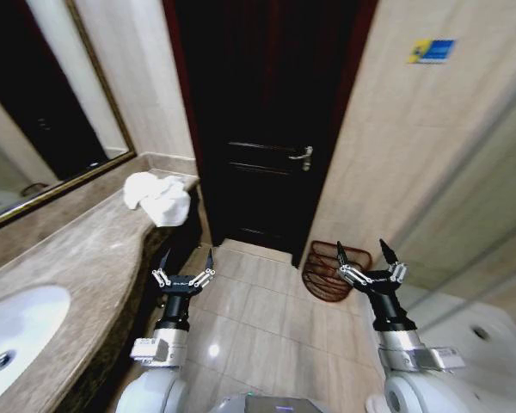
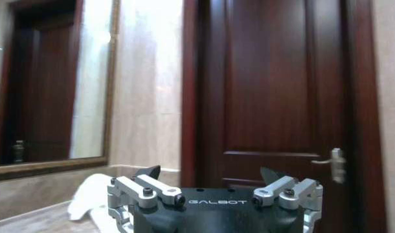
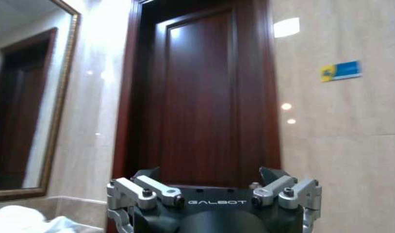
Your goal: Discard the used towel into the hamper.
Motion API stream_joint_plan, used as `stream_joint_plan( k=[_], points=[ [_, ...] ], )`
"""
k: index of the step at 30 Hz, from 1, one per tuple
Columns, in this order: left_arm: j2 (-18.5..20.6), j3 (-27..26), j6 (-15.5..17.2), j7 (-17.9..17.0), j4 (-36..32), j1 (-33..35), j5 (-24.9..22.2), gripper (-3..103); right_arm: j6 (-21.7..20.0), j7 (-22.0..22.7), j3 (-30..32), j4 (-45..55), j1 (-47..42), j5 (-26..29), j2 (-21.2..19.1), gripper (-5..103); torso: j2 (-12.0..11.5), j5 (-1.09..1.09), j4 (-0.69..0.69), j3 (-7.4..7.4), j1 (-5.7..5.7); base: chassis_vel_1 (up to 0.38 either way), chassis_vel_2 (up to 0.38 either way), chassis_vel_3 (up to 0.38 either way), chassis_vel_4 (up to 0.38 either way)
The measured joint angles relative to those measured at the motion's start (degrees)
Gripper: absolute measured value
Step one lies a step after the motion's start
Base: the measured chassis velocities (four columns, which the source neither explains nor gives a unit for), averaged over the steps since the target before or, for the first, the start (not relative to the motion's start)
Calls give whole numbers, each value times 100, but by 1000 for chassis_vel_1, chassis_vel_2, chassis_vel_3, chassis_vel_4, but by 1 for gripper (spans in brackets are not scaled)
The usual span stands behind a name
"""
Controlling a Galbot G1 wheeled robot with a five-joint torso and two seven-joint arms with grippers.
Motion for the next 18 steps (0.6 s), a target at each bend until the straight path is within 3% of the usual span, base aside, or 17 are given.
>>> stream_joint_plan(
  k=[18],
  points=[
    [0, -66, -25, -58, 6, -18, -62, 100, 25, -45, 12, -28, -5, 0, 25, 100, 1, 0, -1, 0, -1, -6, 147, 156, -2]
  ],
)
